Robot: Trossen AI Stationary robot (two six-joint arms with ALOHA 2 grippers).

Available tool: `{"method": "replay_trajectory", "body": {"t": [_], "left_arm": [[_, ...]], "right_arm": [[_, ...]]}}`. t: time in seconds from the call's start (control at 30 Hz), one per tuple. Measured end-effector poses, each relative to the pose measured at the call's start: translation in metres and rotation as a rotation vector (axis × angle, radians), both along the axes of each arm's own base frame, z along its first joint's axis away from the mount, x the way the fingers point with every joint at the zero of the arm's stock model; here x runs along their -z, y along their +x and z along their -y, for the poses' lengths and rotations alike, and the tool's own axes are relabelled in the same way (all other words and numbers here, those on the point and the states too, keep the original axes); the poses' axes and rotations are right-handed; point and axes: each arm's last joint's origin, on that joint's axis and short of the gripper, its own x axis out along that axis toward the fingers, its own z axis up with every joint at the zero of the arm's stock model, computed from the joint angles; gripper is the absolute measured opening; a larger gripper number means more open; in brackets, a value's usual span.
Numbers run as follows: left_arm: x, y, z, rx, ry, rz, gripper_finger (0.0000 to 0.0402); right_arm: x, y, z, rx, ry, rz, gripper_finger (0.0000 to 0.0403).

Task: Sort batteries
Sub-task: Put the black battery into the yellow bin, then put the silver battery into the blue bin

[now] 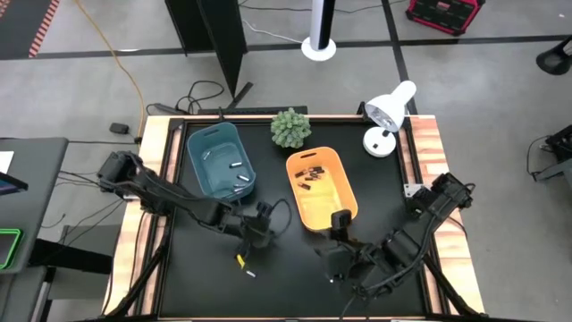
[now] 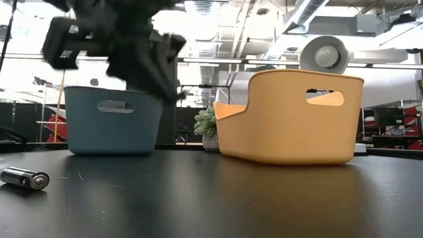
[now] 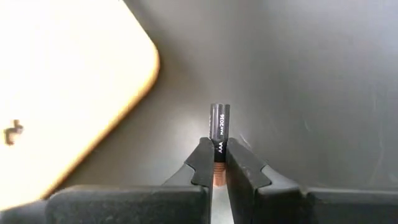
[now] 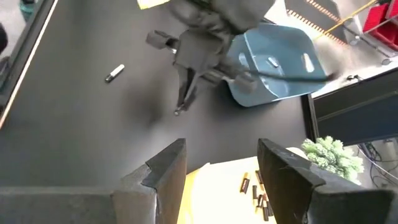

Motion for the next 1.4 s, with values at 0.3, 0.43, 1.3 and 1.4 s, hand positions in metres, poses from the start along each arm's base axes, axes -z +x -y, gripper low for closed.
{"method": "replay_trajectory", "body": {"t": [0.3,0.43,1.3,1.4], "left_arm": [[-0.056,-0.004,-0.032,-0.057,-0.087,0.249,0.0014],[-0.061,0.006,-0.055,-0.139,-0.106,0.332,0.0014],[-0.058,0.068,-0.158,-0.53,-0.17,0.316,0.0169],[-0.079,0.056,-0.152,-0.517,-0.175,0.344,0.0186]], "right_arm": [[0.014,-0.005,-0.008,0.018,-0.034,-0.002,0.021],[0.018,-0.006,-0.01,0.014,-0.043,-0.013,0.021],[0.018,-0.01,-0.016,0.005,-0.025,0.0,0.021],[0.018,-0.01,-0.016,0.011,-0.02,0.001,0.021]]}}
